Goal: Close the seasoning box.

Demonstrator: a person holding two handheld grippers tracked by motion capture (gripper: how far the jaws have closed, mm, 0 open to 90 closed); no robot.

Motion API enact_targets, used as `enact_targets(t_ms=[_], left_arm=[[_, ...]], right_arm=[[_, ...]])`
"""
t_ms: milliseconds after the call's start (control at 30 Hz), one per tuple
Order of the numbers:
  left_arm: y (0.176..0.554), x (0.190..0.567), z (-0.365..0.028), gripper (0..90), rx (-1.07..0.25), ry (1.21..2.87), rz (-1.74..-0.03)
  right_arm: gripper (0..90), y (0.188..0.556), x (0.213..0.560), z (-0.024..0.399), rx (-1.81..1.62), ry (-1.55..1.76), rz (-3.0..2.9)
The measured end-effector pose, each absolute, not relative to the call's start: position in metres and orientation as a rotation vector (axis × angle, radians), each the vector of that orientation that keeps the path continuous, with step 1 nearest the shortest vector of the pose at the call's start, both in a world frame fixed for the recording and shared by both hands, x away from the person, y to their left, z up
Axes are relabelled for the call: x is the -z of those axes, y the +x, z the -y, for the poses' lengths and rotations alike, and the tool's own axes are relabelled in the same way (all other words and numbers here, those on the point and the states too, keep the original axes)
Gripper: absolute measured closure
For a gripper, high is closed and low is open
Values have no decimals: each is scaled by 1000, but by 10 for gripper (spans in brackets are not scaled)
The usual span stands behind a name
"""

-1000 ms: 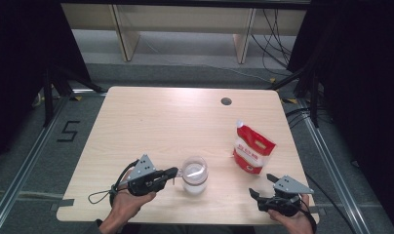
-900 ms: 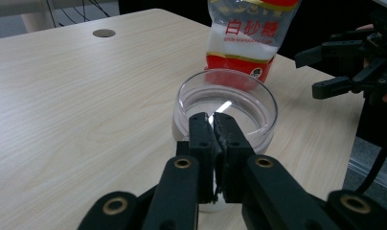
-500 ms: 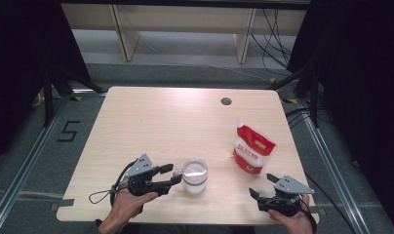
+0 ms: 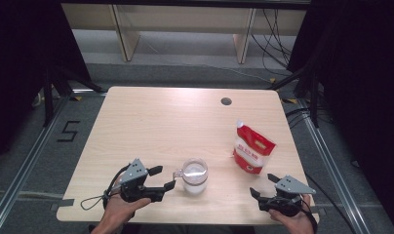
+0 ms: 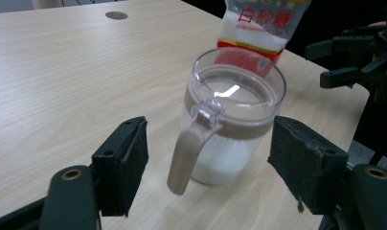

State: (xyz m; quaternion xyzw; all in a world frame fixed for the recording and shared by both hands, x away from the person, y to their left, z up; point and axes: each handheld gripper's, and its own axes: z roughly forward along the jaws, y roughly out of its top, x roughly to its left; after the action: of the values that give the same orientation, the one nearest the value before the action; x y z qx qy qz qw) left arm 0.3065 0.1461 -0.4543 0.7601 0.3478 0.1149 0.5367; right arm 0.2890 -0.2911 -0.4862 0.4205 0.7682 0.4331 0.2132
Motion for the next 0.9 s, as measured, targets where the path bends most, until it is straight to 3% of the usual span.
enact_targets(t_ms=[900], left_arm=[[293,490,-177,242,-282,1862,-958]], right_arm=[[178,288,495,292,-1174,1191,-2197]])
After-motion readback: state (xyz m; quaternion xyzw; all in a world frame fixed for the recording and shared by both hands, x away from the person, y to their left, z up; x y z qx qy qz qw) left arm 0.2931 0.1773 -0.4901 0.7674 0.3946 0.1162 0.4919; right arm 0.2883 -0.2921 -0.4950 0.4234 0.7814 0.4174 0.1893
